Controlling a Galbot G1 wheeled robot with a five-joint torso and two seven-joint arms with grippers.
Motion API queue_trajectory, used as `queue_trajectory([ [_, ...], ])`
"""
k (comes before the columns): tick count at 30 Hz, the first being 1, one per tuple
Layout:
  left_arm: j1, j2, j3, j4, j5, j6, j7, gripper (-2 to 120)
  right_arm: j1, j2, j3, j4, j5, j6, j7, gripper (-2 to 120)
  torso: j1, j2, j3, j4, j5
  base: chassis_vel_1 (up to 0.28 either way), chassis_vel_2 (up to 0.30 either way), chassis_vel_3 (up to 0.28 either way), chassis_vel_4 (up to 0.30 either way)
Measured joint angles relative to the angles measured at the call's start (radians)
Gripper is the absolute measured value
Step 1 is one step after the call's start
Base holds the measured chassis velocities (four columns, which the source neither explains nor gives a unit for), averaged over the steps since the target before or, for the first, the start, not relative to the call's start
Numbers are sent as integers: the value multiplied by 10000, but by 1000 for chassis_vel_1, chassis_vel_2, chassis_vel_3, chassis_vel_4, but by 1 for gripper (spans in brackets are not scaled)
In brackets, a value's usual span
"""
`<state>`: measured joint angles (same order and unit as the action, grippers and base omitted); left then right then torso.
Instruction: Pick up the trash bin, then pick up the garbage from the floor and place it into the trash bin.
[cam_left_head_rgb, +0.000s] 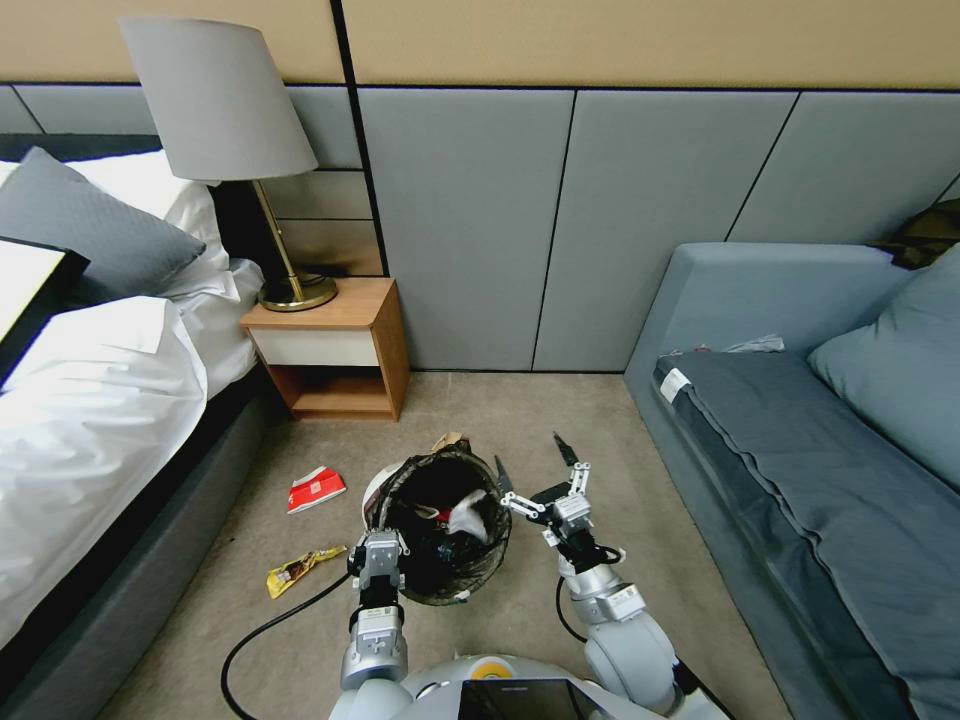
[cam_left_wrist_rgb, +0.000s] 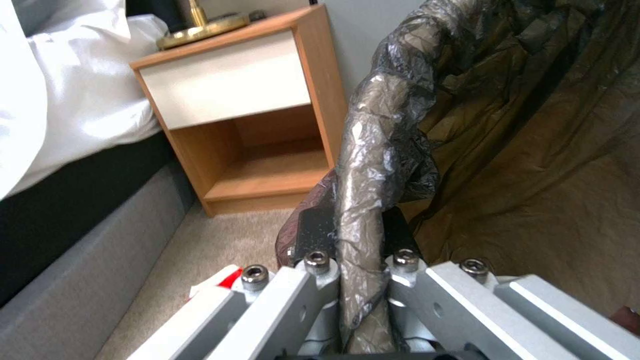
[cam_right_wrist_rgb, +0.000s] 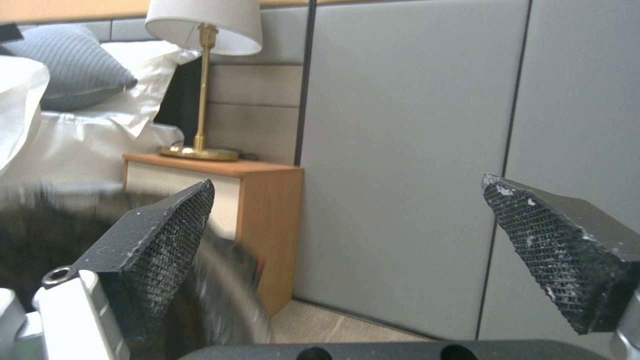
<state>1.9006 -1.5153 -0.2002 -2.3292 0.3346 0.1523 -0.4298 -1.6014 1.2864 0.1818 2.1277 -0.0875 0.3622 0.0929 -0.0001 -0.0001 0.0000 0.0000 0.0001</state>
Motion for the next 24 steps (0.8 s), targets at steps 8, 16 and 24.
queue_trajectory([
  [8,195,-15,164,-366,180,-67,-31,0,107,20,-83,-290,-28,76,-41,100,0,0,0,0,-1,0,0,0,0],
  [16,199,-39,219,-372,211,-76,-38,0,109,91,-91,-427,-63,105,-21,100,0,1,0,0,-1,0,0,0,0],
  [24,127,-47,186,-59,136,-126,-44,0,-292,343,154,-323,-219,414,229,100,0,0,0,-2,-1,0,0,0,0],
])
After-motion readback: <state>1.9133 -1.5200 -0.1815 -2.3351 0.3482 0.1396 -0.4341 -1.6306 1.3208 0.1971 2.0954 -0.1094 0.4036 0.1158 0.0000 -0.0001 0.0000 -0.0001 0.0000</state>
